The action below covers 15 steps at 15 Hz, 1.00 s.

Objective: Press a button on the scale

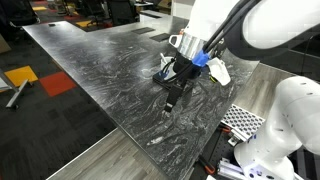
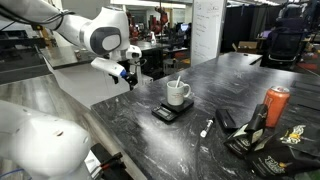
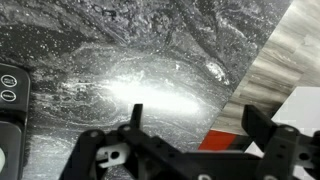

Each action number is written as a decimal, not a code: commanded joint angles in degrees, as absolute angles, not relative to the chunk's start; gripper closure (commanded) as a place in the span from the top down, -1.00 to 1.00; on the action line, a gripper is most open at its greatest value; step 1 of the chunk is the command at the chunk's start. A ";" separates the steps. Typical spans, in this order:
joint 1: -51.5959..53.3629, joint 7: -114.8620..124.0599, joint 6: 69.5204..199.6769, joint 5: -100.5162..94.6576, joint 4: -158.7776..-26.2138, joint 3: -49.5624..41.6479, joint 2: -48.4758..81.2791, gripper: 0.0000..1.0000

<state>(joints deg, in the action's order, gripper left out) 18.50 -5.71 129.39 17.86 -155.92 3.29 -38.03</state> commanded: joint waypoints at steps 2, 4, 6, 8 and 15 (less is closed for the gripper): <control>12.47 1.94 129.86 13.62 -156.16 5.91 -39.84 1.00; 10.09 5.63 129.68 11.99 -156.29 6.27 -40.93 1.00; 7.87 9.46 128.07 11.38 -156.67 6.11 -42.43 1.00; 6.27 11.70 128.01 11.18 -157.46 5.74 -43.80 0.50; 0.45 14.65 128.54 7.65 -159.01 5.79 -45.52 -0.41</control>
<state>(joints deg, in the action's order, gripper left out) 3.34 13.32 128.93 9.64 -158.84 5.07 -45.28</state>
